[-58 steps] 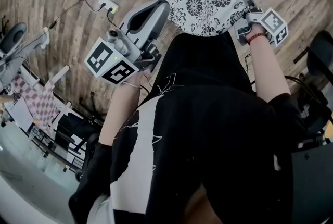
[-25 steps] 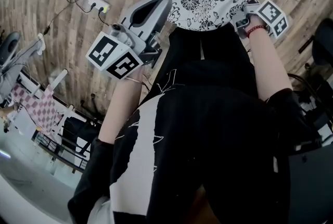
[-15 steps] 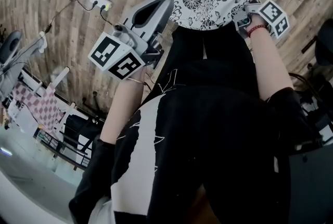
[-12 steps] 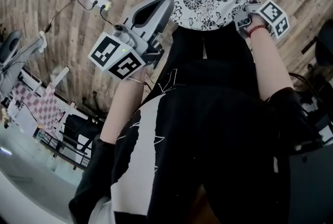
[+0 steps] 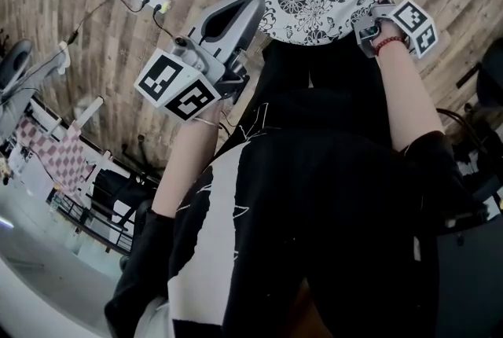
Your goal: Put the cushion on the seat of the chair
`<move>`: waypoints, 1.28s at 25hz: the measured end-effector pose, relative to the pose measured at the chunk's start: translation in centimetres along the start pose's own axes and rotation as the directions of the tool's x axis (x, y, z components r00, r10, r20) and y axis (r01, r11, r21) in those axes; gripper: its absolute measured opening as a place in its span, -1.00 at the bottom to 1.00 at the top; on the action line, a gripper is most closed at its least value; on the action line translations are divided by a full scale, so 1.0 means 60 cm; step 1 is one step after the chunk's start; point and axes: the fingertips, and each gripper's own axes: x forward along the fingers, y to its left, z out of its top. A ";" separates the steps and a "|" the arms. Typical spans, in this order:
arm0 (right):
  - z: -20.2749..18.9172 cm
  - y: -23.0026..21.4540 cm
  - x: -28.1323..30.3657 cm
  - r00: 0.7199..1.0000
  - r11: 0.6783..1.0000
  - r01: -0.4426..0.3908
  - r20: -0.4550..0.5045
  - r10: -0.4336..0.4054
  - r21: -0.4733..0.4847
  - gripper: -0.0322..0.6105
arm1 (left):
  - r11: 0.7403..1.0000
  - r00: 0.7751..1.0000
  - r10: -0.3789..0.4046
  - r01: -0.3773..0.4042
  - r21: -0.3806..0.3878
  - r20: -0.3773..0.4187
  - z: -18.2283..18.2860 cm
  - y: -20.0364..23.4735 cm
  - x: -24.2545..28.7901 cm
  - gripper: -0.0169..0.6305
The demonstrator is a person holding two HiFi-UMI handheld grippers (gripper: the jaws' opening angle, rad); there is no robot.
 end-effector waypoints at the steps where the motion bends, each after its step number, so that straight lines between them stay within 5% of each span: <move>1: 0.000 -0.001 0.001 1.000 1.000 0.004 -0.002 -0.004 -0.003 -0.82 | 1.000 1.000 0.004 -0.004 -0.002 0.003 0.000 0.000 -0.001 -0.91; 32: -0.017 -0.019 0.009 0.978 0.979 0.189 -0.073 -0.195 -0.082 -0.82 | 0.995 0.999 0.038 -0.040 -0.092 -0.033 0.018 -0.021 -0.012 -0.91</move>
